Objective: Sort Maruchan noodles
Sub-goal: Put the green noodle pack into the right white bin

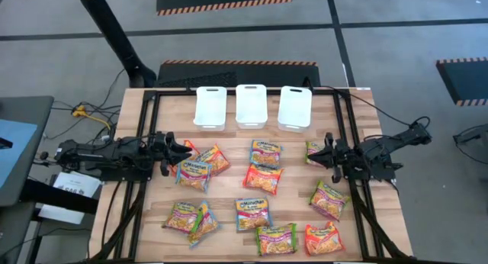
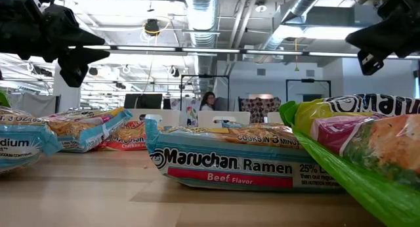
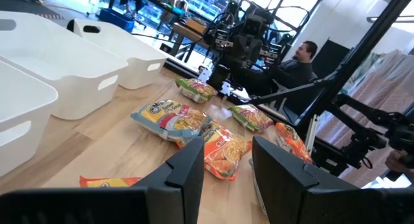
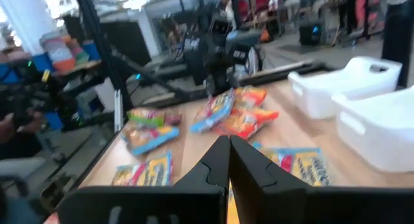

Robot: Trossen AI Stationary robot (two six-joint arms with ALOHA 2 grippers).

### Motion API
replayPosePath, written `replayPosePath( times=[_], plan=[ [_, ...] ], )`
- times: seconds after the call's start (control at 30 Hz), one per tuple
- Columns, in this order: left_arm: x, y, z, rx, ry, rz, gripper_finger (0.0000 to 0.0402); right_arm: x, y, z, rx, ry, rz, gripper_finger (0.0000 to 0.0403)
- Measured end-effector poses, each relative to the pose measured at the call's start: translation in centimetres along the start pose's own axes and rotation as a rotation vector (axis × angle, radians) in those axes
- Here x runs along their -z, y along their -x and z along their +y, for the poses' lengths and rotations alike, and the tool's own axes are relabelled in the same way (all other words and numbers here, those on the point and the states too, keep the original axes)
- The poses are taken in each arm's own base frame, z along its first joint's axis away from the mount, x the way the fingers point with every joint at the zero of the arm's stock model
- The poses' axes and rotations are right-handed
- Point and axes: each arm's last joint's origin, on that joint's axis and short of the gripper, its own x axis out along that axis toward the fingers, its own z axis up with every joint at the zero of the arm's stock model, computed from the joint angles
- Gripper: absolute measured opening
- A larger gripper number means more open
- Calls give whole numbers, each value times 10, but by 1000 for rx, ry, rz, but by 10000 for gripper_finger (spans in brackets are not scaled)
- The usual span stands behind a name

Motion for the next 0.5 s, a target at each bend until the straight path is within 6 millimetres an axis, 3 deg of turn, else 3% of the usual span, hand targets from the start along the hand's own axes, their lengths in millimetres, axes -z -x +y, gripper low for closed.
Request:
replayPosePath(
  times=[0.5],
  plan=[
    [0,0,0,-3,-43,-2,117,-16,1,3,-1,56,-157,33]
  ],
)
